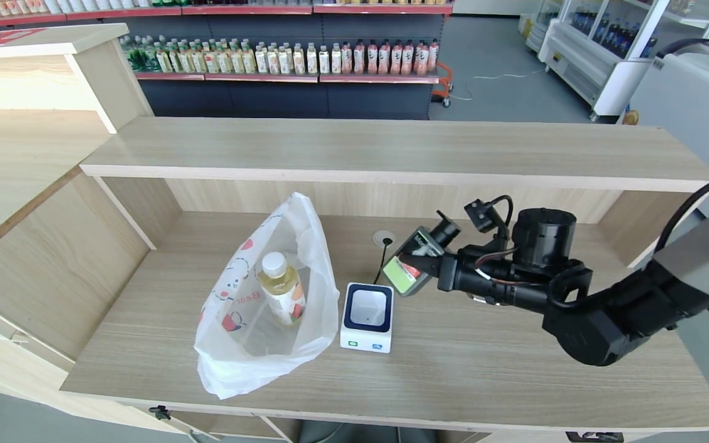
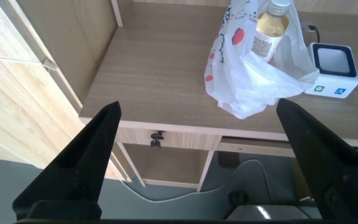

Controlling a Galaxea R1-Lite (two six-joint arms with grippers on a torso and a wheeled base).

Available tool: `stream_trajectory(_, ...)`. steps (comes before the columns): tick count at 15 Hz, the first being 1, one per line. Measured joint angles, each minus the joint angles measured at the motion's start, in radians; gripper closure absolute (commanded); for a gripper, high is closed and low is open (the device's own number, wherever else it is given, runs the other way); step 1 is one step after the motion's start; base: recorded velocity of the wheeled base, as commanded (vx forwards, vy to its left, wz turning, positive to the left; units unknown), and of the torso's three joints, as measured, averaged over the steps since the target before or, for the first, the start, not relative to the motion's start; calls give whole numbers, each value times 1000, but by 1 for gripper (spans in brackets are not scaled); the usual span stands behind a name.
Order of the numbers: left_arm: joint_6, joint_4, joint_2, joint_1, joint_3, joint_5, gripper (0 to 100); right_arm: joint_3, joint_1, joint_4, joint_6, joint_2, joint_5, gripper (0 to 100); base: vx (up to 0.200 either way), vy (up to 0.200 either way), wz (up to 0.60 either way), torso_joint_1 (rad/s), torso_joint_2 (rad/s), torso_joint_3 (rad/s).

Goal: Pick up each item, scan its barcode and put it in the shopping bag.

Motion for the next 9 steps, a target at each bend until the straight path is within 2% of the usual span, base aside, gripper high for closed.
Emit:
stream_trajectory(2,-1,0,0,0,0,0,0,138,-14,21,-89,-115,2,100,0,200,0,19,12,0)
stream_trajectory(4,-1,0,0,0,0,0,0,215,-22,43,-129,-210,8,100,0,200,0,-7,2,0)
stream_trajectory(9,0,0,0,0,0,0,0,253,-28,198,-137,-364,8,100,0,200,0,0,1,5)
